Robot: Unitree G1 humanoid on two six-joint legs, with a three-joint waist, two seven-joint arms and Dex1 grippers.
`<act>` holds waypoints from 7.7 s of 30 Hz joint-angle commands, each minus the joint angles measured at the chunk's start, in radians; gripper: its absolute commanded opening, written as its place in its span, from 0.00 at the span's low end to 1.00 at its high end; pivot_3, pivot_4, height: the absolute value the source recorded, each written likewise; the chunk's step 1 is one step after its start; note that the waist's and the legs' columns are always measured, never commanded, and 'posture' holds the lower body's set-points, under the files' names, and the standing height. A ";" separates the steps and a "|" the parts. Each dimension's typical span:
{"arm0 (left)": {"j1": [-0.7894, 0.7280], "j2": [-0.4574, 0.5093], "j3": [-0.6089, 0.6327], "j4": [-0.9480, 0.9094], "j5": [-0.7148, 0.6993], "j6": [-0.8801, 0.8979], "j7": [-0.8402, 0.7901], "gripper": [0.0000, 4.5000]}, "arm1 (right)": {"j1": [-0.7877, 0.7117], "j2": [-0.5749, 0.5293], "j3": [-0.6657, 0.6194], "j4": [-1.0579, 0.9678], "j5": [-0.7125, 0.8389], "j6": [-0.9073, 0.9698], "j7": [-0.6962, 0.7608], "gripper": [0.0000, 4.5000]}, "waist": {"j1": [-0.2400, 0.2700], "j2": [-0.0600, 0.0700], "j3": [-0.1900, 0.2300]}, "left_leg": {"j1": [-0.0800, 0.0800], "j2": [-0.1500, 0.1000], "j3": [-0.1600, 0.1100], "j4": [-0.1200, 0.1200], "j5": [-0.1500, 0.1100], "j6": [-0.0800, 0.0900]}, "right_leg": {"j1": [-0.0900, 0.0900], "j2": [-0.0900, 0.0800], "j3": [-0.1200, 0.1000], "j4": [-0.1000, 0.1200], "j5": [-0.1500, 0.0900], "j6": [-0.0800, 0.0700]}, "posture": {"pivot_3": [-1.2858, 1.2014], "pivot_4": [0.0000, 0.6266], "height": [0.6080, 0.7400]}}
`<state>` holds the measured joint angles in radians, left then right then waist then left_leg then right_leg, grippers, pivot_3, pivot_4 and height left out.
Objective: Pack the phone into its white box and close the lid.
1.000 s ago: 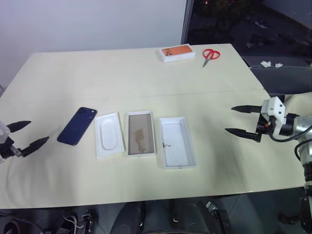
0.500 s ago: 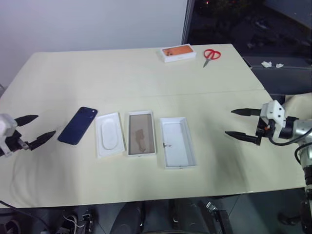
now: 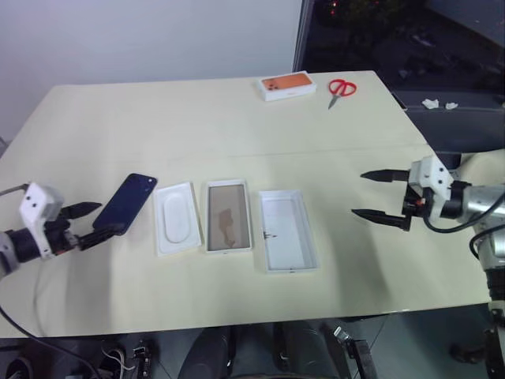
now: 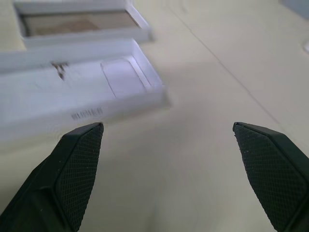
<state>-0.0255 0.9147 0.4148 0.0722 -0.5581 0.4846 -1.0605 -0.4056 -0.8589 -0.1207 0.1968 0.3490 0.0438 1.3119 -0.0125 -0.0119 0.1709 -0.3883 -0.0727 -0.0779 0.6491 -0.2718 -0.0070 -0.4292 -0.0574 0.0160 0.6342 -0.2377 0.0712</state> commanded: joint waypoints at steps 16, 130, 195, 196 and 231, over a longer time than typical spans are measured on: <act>0.019 -0.223 0.021 -0.388 -0.213 0.485 0.506 0.99 | -0.108 0.194 0.189 -0.350 0.026 0.315 -0.219 1.00 | 0.023 -0.001 0.000 | 0.000 -0.001 -0.001 0.002 0.000 0.000 | 0.001 0.000 -0.001 -0.001 0.000 0.000 | 0.52 0.24 1.00; 0.002 -0.261 -0.088 -0.445 -0.327 0.147 0.409 0.44 | -0.131 0.363 0.352 -0.322 -0.132 0.255 -0.379 0.59 | 0.020 -0.001 -0.003 | 0.001 0.000 -0.001 -0.001 0.001 -0.001 | 0.001 0.001 0.000 -0.003 0.000 -0.001 | 0.52 0.24 1.00; -0.079 -0.251 -0.064 -0.303 -0.144 0.073 0.338 0.44 | -0.287 0.579 0.289 -0.221 -0.109 0.389 -0.385 0.99 | 0.000 0.001 -0.001 | 0.000 0.000 -0.003 -0.003 0.001 -0.002 | 0.000 0.001 -0.001 -0.002 0.000 0.000 | 0.52 0.24 1.00; -0.089 -0.249 -0.063 -0.288 -0.138 0.079 0.347 0.44 | -0.286 0.578 0.293 -0.223 -0.108 0.392 -0.385 0.99 | 0.001 0.001 -0.001 | 0.000 -0.001 -0.003 -0.003 0.001 -0.002 | 0.000 0.001 -0.001 -0.002 0.000 0.000 | 0.52 0.24 1.00; -0.232 -0.100 0.039 0.107 -0.100 0.201 0.337 0.99 | -0.345 0.810 0.577 -0.021 -0.424 0.216 -0.662 0.00 | -0.004 0.001 -0.001 | -0.001 -0.001 -0.003 -0.003 0.002 -0.004 | -0.004 0.002 -0.001 0.000 0.000 0.000 | 0.52 0.24 1.00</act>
<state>-0.2359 0.7930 0.4263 0.1410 -0.6766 0.7076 -0.7179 -0.7208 -0.0713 0.4495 0.1677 -0.0468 0.2899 0.6883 -0.0163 -0.0108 0.1696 -0.3894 -0.0739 -0.0809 0.6464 -0.2697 -0.0107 -0.4329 -0.0557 0.0149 0.6346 -0.2377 0.0709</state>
